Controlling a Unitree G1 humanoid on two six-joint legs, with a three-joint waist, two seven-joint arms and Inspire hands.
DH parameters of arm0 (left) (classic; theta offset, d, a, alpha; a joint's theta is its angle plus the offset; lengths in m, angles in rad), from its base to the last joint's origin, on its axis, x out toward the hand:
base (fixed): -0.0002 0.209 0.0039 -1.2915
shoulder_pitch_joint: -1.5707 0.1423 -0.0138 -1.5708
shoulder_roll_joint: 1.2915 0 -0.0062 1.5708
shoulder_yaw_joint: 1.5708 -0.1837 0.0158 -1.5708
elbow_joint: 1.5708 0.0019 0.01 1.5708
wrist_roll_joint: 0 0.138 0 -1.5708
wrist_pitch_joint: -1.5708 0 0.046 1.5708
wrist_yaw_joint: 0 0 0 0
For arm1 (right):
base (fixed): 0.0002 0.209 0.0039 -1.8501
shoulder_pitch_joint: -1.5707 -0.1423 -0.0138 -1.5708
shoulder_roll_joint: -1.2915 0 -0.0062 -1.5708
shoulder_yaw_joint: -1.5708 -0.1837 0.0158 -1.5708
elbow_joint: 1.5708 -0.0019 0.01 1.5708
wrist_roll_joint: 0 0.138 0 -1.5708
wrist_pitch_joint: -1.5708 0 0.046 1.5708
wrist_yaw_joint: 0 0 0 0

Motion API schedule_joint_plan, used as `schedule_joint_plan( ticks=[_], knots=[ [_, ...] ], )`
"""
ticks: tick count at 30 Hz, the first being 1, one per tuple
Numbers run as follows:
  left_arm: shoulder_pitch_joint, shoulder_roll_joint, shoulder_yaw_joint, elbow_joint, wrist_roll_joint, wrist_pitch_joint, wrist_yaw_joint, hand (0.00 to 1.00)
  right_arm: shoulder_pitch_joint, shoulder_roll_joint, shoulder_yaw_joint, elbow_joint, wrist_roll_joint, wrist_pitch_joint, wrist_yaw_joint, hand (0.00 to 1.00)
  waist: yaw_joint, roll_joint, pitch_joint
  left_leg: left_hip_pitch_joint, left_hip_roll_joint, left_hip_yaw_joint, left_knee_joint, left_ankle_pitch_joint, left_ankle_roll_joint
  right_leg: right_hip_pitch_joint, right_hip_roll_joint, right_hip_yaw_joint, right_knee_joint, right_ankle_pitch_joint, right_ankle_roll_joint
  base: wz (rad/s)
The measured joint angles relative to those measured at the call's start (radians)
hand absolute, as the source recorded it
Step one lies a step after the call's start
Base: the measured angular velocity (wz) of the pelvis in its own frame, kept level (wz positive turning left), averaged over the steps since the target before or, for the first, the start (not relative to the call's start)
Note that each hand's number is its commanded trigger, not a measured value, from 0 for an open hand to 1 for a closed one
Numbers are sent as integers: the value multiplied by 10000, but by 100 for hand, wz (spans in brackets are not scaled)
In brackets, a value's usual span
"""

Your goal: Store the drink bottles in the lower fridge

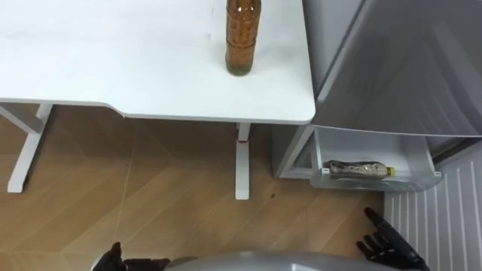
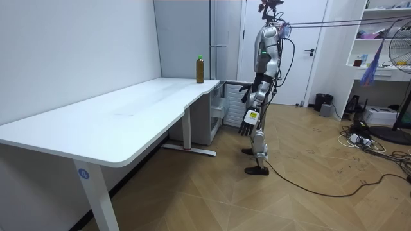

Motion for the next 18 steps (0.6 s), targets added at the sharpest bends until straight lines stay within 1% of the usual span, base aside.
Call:
schedule_joint_plan(
  ticks=[1, 2, 3, 4, 5, 6, 8, 11, 14, 18],
  knots=[
    [1, -2, 3, 101, -29, -18, 30, 0, -7, 28, 63, 21, -408, 3, -1, 0, 3, -15, 15, 12, 1, 0, 0, -1, -1, 9, 1, 2, 5, 0, 0, 0],
    [-10, -2, 13, 160, -9, -24, 85, 0, -20, 49, 149, 33, -795, 3, -1, 0, -7, 36, -2, 23, 1, -31, 1, -7, -8, 39, 7, 0, -7, 0, 1, 0],
    [-6, -1, 28, 168, 35, -24, 102, 0, -10, 68, 152, 43, -1106, 0, -9, 0, -12, -10, 20, 34, 1, -50, -2, -12, -10, 64, 9, -12, -17, -3, 4, 9],
    [-31, -5, 31, 172, 55, -25, 179, 0, 30, 102, 169, 39, -1894, -4, -23, 0, -22, -28, 60, 105, 3, -106, -4, -34, -13, 167, 8, -77, -36, -19, 11, 10],
    [-39, -13, 31, 177, 59, -24, 188, 0, 24, 119, 313, 50, -2660, -4, -76, 0, 4, -60, 68, 155, 11, -119, -8, -75, -13, 237, 8, -105, -29, -58, 13, 9],
    [-61, -21, 27, 177, 60, -24, 188, 0, 16, 131, 357, 71, -3014, 1, -120, 0, 9, -62, 69, 171, 15, -119, -13, -98, -15, 262, 9, -104, -29, -71, 16, 0],
    [-91, -72, 21, 287, 54, -15, 192, 0, -173, 191, 622, 318, -4299, 8, -387, 0, 42, -57, 67, 195, 18, -104, 36, -157, -2, 287, 28, 8, -27, -105, 27, 0],
    [-164, -141, -1, 326, 51, 51, 292, 0, -200, 367, 874, 320, -5247, 12, -804, 0, 48, -59, 62, 195, 17, -107, 34, -157, -1, 276, 44, 64, -30, -104, 26, 0],
    [-233, -230, 6, 382, 69, 84, 286, 0, -287, 379, 857, 382, -5705, -53, -1113, 0, 21, 13, 21, 215, 27, -96, 31, -158, -1, 267, 67, 106, -30, -100, 20, -4],
    [-355, -238, 7, 591, 142, 171, 277, 0, -340, 397, 839, 392, -6000, -80, -1465, 0, 32, 79, 15, 325, 81, -55, -2, -187, -37, 342, 120, 122, -17, -98, 15, -3]
  ],
)
